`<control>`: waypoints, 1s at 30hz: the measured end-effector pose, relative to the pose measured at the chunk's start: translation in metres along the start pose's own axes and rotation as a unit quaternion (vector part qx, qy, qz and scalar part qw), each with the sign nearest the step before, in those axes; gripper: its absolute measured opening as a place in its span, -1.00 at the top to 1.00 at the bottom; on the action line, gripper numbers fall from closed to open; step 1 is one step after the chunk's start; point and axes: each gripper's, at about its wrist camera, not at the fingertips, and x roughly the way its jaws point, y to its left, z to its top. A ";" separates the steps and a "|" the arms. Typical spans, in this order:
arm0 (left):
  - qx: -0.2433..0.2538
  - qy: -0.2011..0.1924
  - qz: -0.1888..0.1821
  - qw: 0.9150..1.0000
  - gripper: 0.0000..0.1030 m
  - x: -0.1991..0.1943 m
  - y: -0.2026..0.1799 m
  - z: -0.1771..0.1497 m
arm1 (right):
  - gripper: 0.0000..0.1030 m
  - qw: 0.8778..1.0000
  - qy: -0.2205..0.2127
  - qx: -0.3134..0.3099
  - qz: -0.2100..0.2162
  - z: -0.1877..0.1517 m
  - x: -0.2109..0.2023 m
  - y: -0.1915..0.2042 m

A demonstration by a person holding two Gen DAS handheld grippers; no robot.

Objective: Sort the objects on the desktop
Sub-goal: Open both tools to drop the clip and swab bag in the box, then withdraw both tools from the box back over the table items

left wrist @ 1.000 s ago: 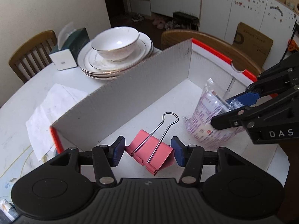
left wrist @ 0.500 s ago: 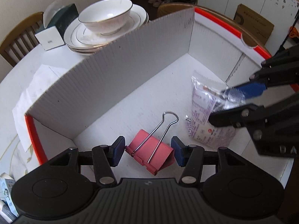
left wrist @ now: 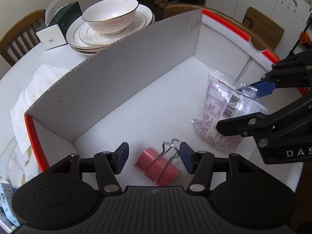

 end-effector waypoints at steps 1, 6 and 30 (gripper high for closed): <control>-0.001 -0.004 -0.001 1.000 -0.11 -0.002 0.000 -0.001 | -0.03 1.000 -0.001 0.000 -0.001 -0.001 -0.001 -0.001; -0.005 -0.025 -0.003 1.000 -0.11 -0.013 -0.001 -0.007 | -0.17 1.000 -0.012 -0.008 -0.014 -0.004 -0.011 0.000; -0.065 -0.154 0.014 0.986 -0.27 -0.118 0.020 -0.065 | -0.33 0.988 -0.140 -0.068 0.016 -0.006 -0.082 0.068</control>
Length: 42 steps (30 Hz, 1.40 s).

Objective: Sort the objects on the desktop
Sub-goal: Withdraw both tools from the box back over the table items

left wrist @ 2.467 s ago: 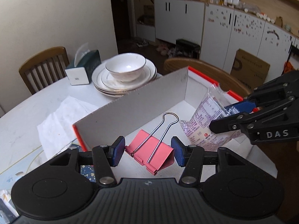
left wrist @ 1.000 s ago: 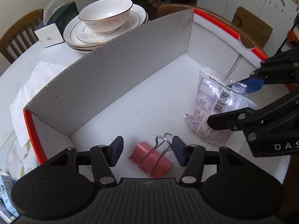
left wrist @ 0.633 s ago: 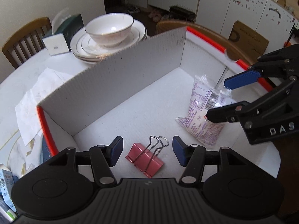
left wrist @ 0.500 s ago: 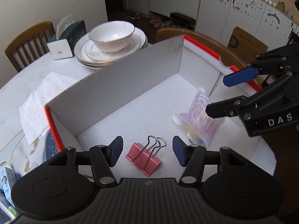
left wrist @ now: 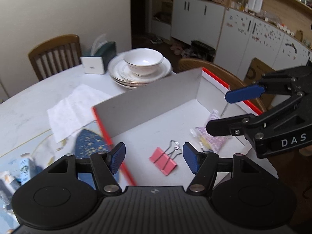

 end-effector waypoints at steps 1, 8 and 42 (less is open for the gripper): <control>-0.004 -0.004 0.001 1.000 -0.28 -0.006 0.005 -0.003 | -0.33 1.000 -0.006 0.001 0.006 0.001 -0.001 0.006; -0.026 -0.030 0.021 0.999 -0.29 -0.045 0.046 -0.024 | -0.35 0.999 -0.030 -0.006 0.040 0.008 0.002 0.054; -0.123 0.002 0.065 0.990 -0.96 -0.084 0.244 -0.146 | -0.40 0.999 0.039 0.014 -0.004 0.002 0.108 0.205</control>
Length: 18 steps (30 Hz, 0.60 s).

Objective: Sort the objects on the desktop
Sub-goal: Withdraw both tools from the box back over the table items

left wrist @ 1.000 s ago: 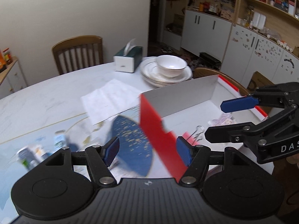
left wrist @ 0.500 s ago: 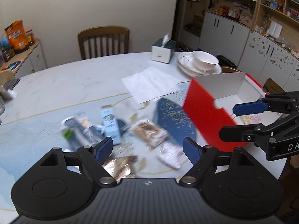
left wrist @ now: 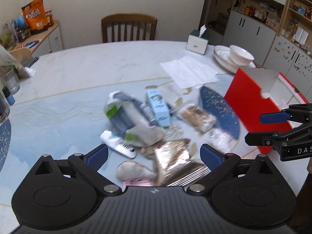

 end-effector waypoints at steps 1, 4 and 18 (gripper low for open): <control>-0.002 0.003 0.001 1.000 -0.96 0.003 0.004 -0.002 | -0.40 1.000 0.005 0.001 -0.005 -0.001 0.005 0.000; -0.010 0.012 0.007 1.000 -0.96 0.011 0.016 -0.008 | -0.40 1.000 0.017 0.004 -0.017 -0.003 0.017 0.001; -0.014 0.054 0.017 0.998 -0.96 0.042 0.034 -0.018 | -0.40 0.998 0.045 0.001 -0.043 -0.003 0.058 0.000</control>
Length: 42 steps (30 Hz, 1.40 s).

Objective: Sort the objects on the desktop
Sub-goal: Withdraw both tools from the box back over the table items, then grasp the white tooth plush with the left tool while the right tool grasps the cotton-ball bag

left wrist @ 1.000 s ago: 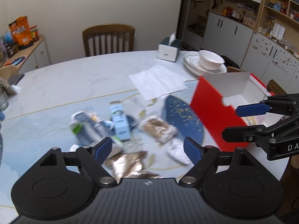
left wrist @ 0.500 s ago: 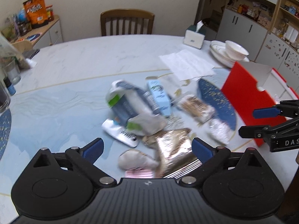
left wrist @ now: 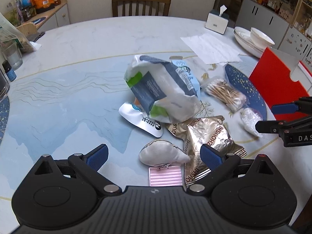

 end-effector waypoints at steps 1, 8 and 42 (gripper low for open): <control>0.001 0.001 0.002 1.000 -0.96 0.002 0.000 0.000 | -0.40 1.000 0.001 -0.002 -0.001 0.000 0.003 0.000; -0.004 0.009 -0.001 1.000 -0.96 0.009 0.006 0.001 | -0.40 1.000 0.020 -0.003 -0.003 0.001 0.021 0.000; -0.021 0.021 -0.047 0.998 0.00 0.018 0.012 0.007 | 0.24 0.999 0.035 -0.003 0.017 -0.002 0.028 0.000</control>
